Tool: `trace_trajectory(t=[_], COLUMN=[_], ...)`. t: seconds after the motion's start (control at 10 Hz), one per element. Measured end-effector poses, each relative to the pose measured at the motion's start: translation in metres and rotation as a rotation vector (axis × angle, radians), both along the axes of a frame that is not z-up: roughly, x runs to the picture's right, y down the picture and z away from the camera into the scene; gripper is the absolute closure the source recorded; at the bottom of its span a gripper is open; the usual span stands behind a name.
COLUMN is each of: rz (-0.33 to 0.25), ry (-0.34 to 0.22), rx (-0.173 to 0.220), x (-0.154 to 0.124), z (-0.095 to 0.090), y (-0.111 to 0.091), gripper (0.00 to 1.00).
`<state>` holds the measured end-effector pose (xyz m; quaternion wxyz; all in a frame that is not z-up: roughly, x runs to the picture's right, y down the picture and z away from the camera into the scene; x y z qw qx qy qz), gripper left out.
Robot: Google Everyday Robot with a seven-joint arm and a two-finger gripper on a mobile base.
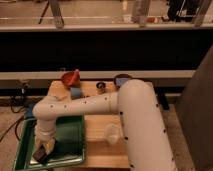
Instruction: Wipe tray with eraser
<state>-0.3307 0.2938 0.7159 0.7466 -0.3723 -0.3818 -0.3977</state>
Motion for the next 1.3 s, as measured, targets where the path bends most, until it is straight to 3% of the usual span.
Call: trace_trajectory(t=[0.2,0.5,0.7,0.9,1.3], rz=[-0.018,-0.003,0.045,0.116,0.213], ry=[-0.023,-0.001,0.054,0.119,0.205], rx=[0.011,0.017,0.009,-0.002,-0.01], x=[-0.015,-0.022,-0.008,0.025,0.082], z=[0.004,0.029,0.05,0.067,0.078], y=[-0.011,-0.033,-0.047,-0.057,-0.063], gripper=[1.0,1.0,1.0,1.0,1.0])
